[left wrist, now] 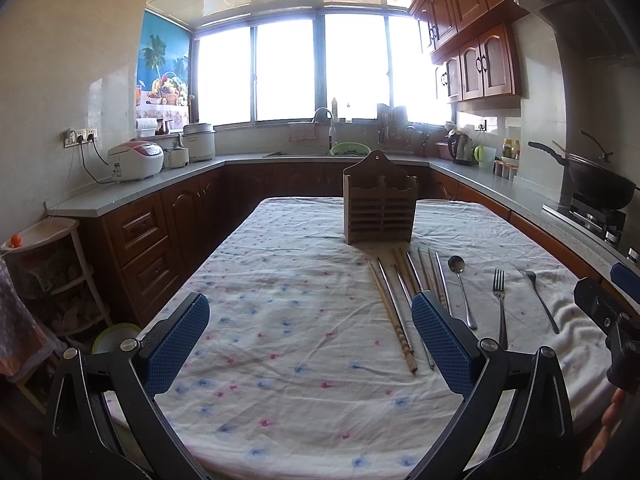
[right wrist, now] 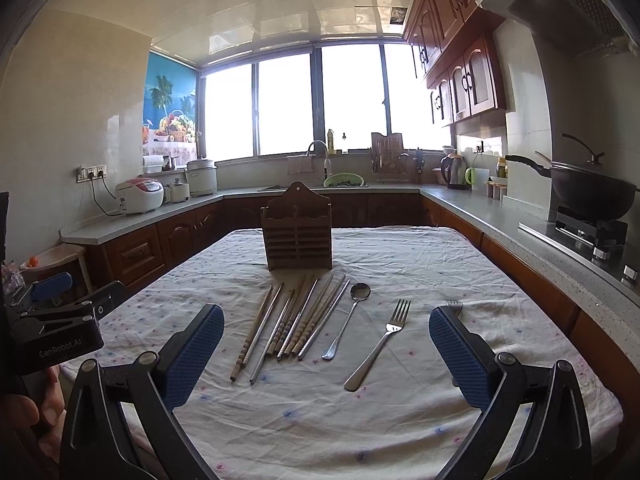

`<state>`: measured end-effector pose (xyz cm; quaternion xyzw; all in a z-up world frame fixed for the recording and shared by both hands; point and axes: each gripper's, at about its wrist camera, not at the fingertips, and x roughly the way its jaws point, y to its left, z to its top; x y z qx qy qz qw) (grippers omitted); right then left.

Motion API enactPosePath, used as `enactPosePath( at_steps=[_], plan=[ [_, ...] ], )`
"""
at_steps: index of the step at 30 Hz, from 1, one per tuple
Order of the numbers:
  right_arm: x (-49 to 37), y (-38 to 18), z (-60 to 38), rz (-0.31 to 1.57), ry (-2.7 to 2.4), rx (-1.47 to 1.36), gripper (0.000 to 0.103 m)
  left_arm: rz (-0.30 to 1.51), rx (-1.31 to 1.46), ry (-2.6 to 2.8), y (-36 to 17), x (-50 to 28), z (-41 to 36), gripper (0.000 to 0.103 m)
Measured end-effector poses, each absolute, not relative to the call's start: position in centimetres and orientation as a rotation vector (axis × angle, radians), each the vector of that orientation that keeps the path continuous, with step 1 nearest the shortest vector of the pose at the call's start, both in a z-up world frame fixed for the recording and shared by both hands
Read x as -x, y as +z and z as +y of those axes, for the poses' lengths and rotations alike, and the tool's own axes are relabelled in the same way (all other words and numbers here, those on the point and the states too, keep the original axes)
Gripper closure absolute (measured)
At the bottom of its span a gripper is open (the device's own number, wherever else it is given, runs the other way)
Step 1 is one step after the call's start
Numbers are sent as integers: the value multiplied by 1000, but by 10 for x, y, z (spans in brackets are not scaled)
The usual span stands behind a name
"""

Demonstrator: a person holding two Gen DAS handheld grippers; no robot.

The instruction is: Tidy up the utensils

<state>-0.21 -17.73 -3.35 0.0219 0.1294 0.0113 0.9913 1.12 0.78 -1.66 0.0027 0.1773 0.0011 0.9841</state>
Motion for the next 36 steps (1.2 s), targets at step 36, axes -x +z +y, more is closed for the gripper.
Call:
enactPosePath(
  at_steps=[36],
  plan=[
    [1,-33,-173,268,35,-41,0,365,0,-6,-15,-13,8,0]
  ],
)
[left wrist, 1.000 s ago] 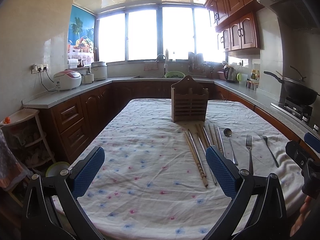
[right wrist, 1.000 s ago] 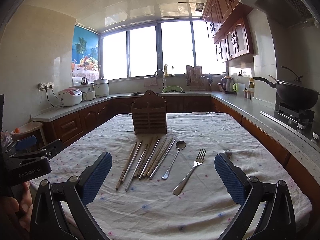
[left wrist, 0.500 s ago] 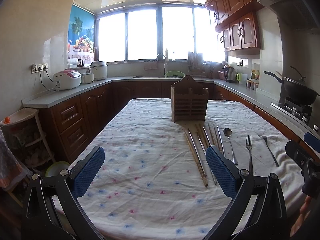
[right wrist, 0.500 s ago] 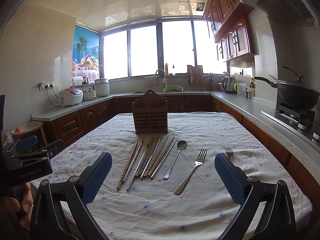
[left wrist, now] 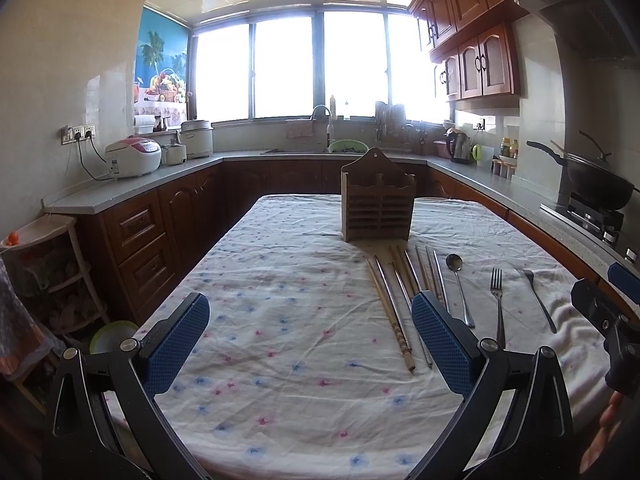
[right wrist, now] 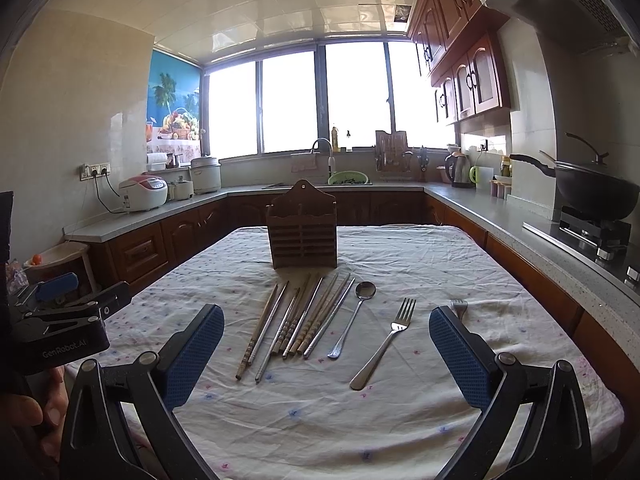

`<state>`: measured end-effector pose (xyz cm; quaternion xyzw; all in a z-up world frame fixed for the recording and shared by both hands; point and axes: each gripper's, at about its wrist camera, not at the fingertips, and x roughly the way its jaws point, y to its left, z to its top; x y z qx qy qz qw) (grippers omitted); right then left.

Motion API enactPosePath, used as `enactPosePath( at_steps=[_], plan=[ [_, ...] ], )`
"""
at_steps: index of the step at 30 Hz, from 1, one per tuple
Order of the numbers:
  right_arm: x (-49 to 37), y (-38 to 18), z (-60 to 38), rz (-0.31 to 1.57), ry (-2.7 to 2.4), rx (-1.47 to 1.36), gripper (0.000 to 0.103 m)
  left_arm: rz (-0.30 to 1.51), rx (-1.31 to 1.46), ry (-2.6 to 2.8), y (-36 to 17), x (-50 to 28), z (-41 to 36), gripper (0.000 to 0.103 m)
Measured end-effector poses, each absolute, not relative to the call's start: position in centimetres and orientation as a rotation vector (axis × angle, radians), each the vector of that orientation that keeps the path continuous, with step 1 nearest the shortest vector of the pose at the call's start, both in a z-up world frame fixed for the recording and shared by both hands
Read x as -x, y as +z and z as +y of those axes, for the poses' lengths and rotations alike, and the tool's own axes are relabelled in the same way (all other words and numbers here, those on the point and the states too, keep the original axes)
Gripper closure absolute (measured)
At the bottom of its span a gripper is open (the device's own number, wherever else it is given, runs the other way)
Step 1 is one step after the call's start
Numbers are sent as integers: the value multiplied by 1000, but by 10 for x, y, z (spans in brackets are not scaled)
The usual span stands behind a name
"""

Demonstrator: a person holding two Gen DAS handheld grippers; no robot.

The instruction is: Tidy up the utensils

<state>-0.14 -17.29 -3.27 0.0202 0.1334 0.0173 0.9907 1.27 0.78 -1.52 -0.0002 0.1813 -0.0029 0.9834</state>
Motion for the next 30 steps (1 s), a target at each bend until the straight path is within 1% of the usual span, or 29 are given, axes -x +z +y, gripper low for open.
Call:
enactPosePath(
  at_steps=[14,22,30],
  plan=[
    [1,-30,-173,271,39,-45,0,383,13,-10,-17,-17,10,0],
    [-15,-27,-181,328,49,-70,0,518,60,-22,-22,-56,17,0],
    [-56,-25,-193,429,91,-107,1,682,99,-121,-26,-120,8,0]
  ],
)
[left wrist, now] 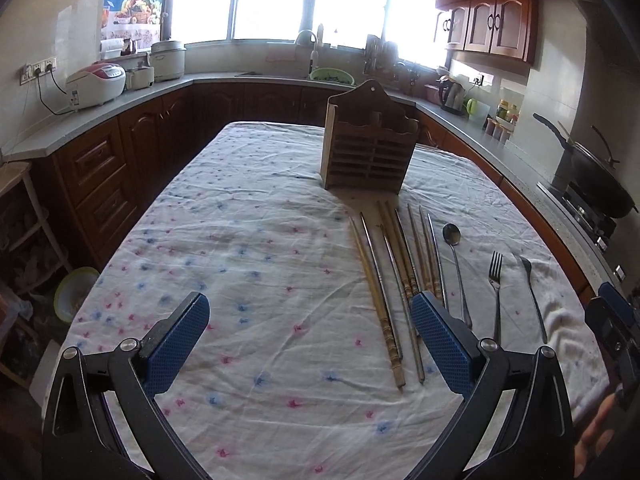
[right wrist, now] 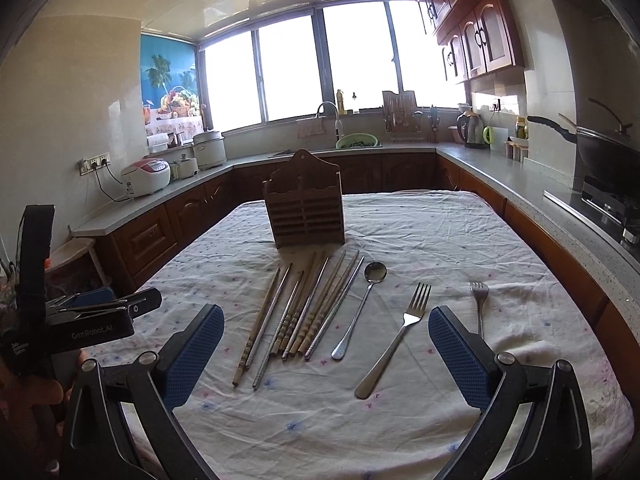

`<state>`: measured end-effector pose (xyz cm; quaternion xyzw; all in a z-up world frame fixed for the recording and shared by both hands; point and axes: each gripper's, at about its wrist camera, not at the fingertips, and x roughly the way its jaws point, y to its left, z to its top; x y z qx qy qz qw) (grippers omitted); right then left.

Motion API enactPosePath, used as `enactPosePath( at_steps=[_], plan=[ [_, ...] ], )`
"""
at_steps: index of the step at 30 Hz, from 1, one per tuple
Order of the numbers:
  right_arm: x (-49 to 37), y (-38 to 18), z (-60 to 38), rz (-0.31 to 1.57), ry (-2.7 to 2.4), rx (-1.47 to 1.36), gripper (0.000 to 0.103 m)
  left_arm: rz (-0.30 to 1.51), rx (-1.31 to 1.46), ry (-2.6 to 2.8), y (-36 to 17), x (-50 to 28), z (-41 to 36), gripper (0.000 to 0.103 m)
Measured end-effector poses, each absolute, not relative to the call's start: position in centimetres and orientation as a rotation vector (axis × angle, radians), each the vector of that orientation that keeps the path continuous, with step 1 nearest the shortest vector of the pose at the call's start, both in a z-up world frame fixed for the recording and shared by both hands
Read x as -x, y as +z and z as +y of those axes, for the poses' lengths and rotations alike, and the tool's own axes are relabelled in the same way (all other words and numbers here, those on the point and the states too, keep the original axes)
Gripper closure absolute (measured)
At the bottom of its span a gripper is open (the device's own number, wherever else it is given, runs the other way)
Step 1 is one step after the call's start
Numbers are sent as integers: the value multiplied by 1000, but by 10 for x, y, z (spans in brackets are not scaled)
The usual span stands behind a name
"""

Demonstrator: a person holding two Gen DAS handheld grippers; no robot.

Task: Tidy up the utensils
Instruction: 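Close the right tool on the steel spoon while the left tool grasps a wooden chopstick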

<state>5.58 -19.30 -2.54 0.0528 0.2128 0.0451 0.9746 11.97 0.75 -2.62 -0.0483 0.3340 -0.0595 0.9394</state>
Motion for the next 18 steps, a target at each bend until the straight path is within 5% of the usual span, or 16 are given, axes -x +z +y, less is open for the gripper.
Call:
enactPosePath(
  at_steps=[5,13,18],
  plan=[
    [-89,-26,-202,481,85,-137,9,734,90,-153,-27,-158,-5,8],
    [-150,-39,-219,608,73,-205,39,851,89,-193,-42,-224,-21,27],
    [-187,-56,-225,700,65,-231,45,934,83,-198,-61,-262,-31,35]
  ],
)
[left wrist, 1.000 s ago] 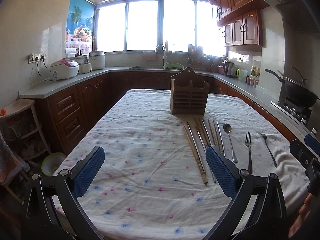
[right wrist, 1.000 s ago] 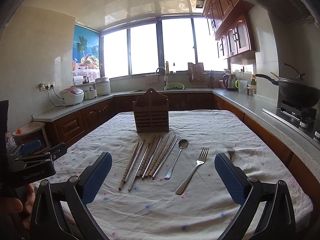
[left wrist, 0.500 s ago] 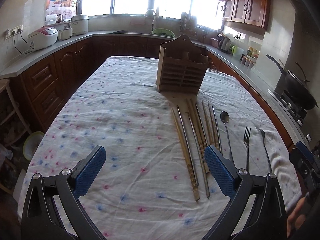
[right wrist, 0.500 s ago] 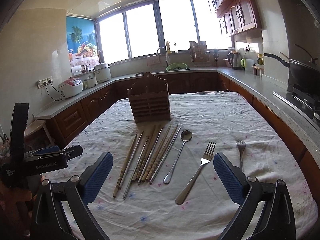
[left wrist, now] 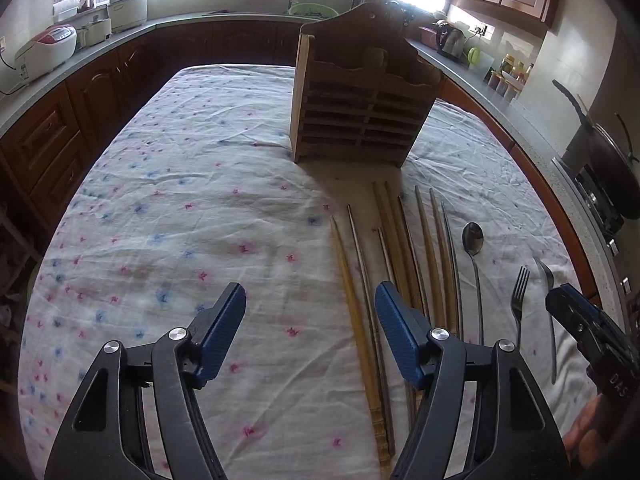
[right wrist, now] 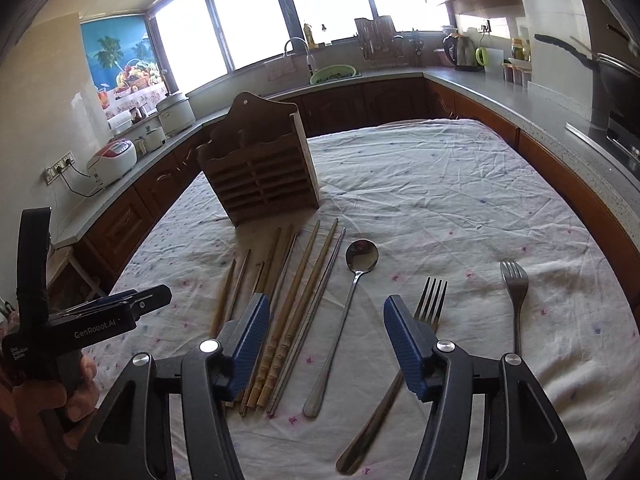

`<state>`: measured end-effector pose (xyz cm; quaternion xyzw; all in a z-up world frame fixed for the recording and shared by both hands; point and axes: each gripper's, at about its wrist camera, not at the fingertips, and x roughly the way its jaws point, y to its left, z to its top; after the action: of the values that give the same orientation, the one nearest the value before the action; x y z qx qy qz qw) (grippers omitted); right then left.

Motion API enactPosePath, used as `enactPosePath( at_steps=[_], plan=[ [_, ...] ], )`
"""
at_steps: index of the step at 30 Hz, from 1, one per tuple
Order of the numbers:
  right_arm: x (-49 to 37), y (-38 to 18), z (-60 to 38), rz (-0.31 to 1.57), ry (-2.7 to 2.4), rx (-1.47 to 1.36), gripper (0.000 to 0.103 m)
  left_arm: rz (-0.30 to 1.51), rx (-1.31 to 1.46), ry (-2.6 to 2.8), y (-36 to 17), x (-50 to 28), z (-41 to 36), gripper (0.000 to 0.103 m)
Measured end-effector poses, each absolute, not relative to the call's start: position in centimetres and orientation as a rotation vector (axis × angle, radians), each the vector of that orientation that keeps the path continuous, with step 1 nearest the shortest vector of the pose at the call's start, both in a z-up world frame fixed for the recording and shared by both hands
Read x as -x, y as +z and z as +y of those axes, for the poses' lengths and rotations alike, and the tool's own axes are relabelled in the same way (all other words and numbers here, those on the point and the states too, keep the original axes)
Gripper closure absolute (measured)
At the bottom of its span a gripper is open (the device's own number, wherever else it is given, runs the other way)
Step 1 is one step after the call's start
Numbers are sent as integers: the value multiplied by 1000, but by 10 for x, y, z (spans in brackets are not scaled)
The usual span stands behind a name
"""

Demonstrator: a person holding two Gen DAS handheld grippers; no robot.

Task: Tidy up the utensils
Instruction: 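Close the right tool on the steel spoon while the left tool grasps a wooden chopstick, then lift the spoon with the right tool while the left tool lifts the chopstick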

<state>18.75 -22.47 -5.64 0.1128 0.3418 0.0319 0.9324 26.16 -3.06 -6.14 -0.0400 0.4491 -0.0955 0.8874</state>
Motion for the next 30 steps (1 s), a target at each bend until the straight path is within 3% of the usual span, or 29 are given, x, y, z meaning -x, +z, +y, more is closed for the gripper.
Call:
enactPosePath(
  at_steps=[5,12,14,22,24,26,27,29,30],
  plan=[
    [-221,-74,-228,783,55,-254,51,1007,86,-214,-79,-291,-38,47],
    [-257,-95,-231,876,46,-254,57,1063,58,-249,-94,-317,-54,50],
    [-265,-100,-232,895,40,-254,58,1074,41,-251,-98,-324,-58,58],
    [-298,-116,-233,939,-1,-211,61,1057,-67,-232,-104,-336,-75,65],
    [-303,-117,-229,940,-10,-178,61,1039,-109,-229,-105,-337,-81,73],
    [-306,-118,-224,933,-24,-136,68,1025,-121,-234,-106,-338,-83,91],
    [-307,-118,-224,928,-32,-124,71,1026,-111,-239,-105,-339,-82,93],
    [-309,-118,-224,922,-31,-129,95,1033,-83,-251,-104,-341,-77,95],
    [-308,-116,-227,913,-30,-142,96,1037,-58,-263,-104,-342,-74,96]
  ],
)
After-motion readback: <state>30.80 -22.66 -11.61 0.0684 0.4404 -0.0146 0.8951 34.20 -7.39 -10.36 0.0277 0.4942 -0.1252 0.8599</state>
